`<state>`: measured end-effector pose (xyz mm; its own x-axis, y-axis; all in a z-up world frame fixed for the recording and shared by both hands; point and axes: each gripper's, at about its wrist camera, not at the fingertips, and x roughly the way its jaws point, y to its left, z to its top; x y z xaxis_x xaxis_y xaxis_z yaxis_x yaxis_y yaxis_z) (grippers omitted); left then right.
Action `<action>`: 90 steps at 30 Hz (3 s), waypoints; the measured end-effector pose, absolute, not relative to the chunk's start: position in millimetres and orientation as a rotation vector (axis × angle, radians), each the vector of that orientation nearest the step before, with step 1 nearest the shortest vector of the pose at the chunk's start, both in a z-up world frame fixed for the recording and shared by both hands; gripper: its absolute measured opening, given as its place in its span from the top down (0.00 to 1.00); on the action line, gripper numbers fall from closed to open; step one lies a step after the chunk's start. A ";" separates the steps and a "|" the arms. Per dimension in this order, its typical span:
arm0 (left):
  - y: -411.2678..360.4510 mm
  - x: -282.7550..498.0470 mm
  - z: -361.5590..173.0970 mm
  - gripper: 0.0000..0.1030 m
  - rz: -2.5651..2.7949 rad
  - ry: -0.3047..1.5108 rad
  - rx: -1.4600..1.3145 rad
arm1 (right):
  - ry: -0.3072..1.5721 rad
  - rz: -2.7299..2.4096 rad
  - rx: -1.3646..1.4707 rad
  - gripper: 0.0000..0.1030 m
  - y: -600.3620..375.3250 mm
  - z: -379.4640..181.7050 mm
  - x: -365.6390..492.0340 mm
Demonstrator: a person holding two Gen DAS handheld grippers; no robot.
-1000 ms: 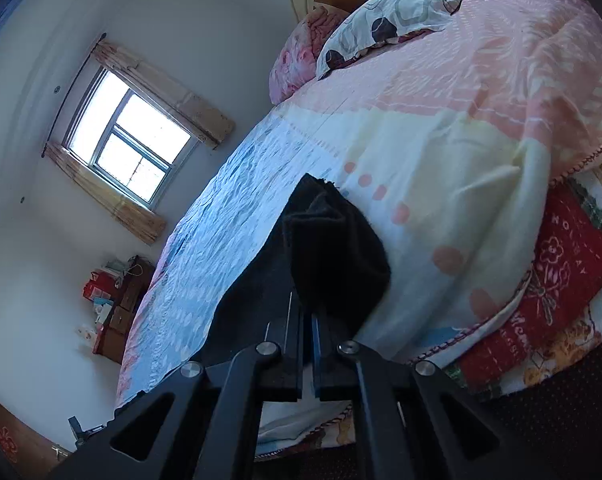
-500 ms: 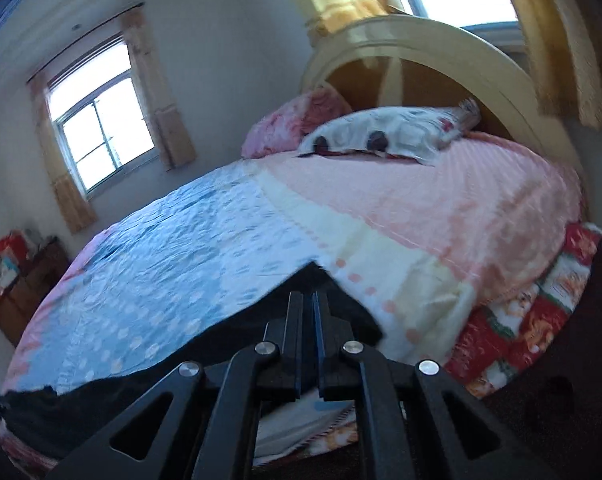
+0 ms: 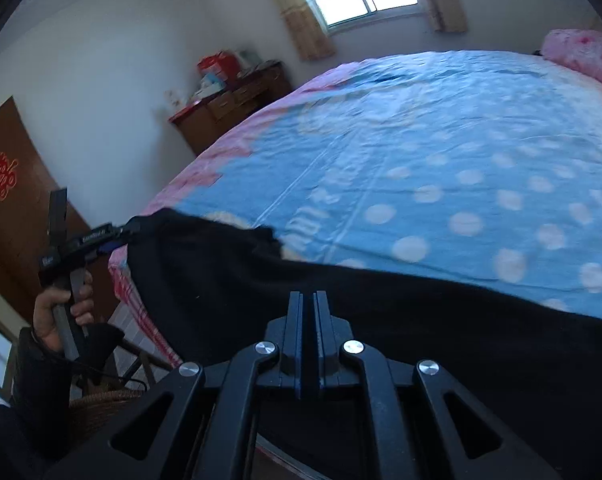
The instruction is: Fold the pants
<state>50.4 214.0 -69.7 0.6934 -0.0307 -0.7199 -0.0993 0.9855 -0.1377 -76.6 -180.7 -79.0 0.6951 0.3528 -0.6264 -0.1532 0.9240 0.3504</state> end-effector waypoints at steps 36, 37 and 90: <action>209.8 44.3 -77.7 0.27 0.102 0.868 -0.041 | 0.866 0.359 0.353 0.95 -152.2 -144.8 -67.5; 212.9 42.1 -70.8 0.22 0.148 0.830 -0.018 | 0.867 0.359 0.353 0.95 -152.2 -144.7 -67.4; -96.3 -15.7 -116.1 0.14 -0.365 0.861 0.256 | 0.524 -0.544 0.650 0.95 -465.4 -65.5 -294.9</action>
